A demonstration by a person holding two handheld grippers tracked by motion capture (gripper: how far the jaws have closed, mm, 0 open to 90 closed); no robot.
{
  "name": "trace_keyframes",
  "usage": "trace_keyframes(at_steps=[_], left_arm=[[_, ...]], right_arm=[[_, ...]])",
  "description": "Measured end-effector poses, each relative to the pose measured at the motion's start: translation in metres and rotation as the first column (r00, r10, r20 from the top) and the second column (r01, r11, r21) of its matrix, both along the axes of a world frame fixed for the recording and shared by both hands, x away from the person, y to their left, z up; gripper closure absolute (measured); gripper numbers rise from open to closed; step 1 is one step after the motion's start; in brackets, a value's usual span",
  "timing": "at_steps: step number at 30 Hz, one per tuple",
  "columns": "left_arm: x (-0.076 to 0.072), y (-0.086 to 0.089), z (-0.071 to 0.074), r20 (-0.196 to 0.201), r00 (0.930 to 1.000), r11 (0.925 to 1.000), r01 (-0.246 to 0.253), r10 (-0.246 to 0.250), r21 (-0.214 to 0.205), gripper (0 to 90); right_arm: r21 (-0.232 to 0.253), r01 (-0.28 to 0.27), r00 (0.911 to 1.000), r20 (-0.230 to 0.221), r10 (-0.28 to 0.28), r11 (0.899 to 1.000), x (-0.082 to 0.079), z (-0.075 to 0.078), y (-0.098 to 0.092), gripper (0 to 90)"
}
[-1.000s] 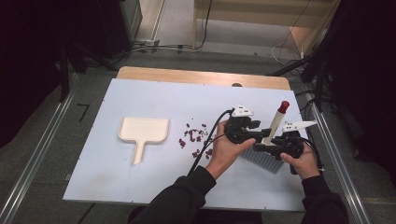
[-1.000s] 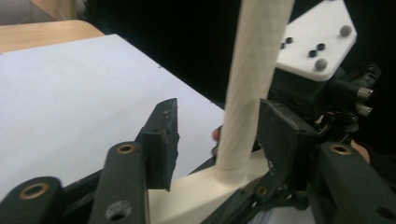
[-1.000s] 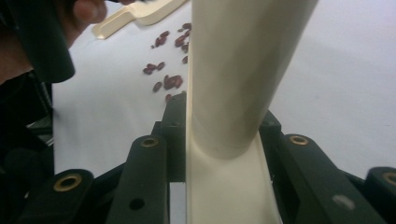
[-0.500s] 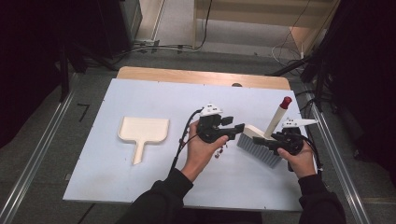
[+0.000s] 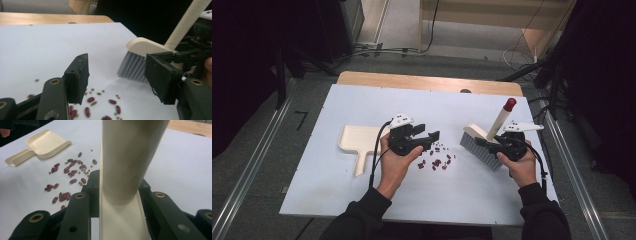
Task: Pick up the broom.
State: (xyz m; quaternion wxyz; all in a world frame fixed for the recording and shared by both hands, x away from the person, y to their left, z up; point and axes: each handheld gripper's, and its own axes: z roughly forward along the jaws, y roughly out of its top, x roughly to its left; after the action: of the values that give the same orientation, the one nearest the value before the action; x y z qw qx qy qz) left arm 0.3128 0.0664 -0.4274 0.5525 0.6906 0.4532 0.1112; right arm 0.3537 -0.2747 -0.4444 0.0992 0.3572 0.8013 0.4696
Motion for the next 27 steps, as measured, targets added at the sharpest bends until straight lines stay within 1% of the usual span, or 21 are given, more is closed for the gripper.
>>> trace_keyframes(at_steps=[5, 12, 17, 19, 21, 22, 23, 27], left_arm=[[-0.003, 0.018, -0.005, 0.0, 0.9993, 0.9991, -0.038, 0.038, 0.021, 36.3], [-0.006, 0.04, -0.01, -0.006, 0.9956, 0.9946, -0.093, 0.093, 0.047, 33.5], [-0.01, 0.055, -0.015, 0.0, 0.9902, 0.9871, -0.139, 0.14, 0.079, 30.3], [-0.012, 0.061, -0.017, 0.0, 0.9889, 0.9849, -0.148, 0.149, 0.09, 29.3], [-0.015, 0.068, -0.02, -0.002, 0.9862, 0.981, -0.164, 0.165, 0.103, 27.9], [-0.016, 0.071, -0.022, -0.002, 0.9848, 0.9793, -0.172, 0.173, 0.106, 27.7], [-0.017, 0.074, -0.023, -0.005, 0.9828, 0.9764, -0.183, 0.185, 0.115, 27.4], [-0.021, 0.085, -0.029, -0.017, 0.9771, 0.9688, -0.208, 0.212, 0.135, 25.3]], right_arm=[[-0.019, 0.03, 0.9993, 0.022, -0.03, 0.999, 0.003, -0.001, 0.01, 64.3], [-0.033, 0.041, 0.998, 0.05, -0.039, 0.999, 0.005, 0.0, 0.022, 64.3], [-0.042, 0.045, 0.9972, 0.062, -0.043, 0.998, 0.007, -0.001, 0.028, 64.3], [-0.048, 0.05, 0.9968, 0.065, -0.047, 0.998, 0.007, -0.001, 0.03, 64.2], [-0.046, 0.053, 0.9966, 0.065, -0.05, 0.998, 0.007, -0.001, 0.031, 64.2], [-0.05, 0.058, 0.9959, 0.072, -0.054, 0.997, 0.007, -0.002, 0.032, 64.2], [-0.054, 0.063, 0.9954, 0.075, -0.058, 0.997, 0.008, -0.002, 0.032, 64.2], [-0.057, 0.074, 0.9943, 0.081, -0.069, 0.996, 0.008, -0.004, 0.035, 64.2]])
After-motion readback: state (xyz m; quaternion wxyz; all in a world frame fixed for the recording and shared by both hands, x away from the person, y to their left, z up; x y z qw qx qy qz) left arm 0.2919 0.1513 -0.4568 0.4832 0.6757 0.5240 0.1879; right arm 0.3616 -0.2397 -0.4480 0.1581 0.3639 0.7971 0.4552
